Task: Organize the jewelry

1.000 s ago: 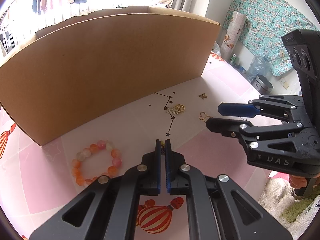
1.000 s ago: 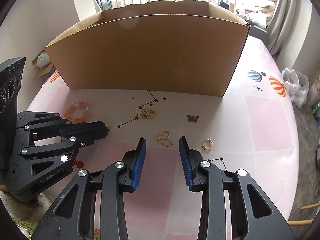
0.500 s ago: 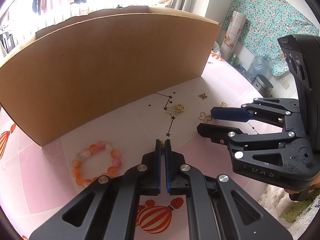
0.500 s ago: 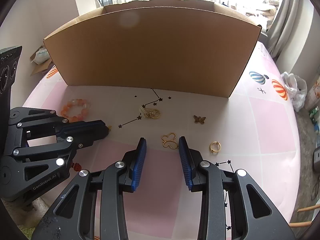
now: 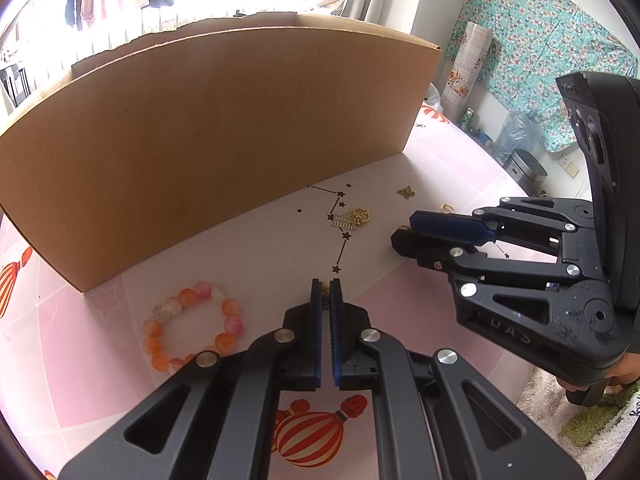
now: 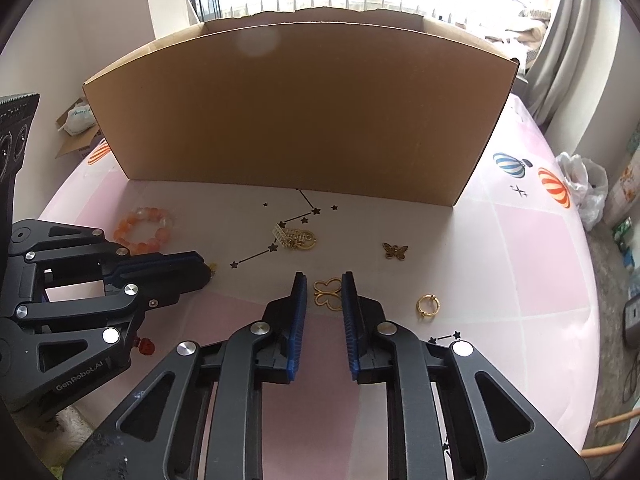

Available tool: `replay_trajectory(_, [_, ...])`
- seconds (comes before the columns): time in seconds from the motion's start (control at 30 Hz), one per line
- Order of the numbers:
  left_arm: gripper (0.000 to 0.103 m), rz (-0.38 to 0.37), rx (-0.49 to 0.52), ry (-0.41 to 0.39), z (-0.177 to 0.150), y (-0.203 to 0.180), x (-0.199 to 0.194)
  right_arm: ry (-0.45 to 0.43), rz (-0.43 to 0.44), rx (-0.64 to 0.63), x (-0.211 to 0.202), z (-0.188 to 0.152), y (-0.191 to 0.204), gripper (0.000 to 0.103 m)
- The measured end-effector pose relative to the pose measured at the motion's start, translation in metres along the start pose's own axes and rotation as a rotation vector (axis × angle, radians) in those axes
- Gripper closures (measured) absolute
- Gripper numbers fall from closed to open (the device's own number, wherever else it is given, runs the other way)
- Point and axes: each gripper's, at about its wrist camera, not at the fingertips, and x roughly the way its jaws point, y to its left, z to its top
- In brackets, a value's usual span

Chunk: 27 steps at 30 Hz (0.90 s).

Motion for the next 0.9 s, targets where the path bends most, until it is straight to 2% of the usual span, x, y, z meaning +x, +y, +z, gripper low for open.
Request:
replay_trajectory(0.03, [0.099, 0.000, 0.000, 0.000, 0.000, 0.000, 0.000, 0.000, 0.003, 0.002, -0.001, -0.001, 0.000, 0.093])
replay_trajectory(0.37, [0.099, 0.003, 0.001, 0.000, 0.001, 0.000, 0.001, -0.002, 0.027, 0.025, -0.012, -0.011, -0.006, 0.093])
replay_trajectory(0.43, [0.099, 0.003, 0.001, 0.001, 0.001, -0.001, 0.001, -0.001, 0.028, 0.027, -0.013, -0.010, -0.009, 0.103])
replay_trajectory(0.8, [0.100, 0.011, 0.006, -0.003, 0.000, -0.006, 0.004, -0.023, 0.051, 0.062, -0.027, -0.009, -0.011, 0.103])
replay_trajectory(0.9, [0.100, 0.016, 0.003, -0.005, 0.000, -0.006, 0.004, -0.022, 0.065, 0.083, -0.019, -0.001, -0.031, 0.102])
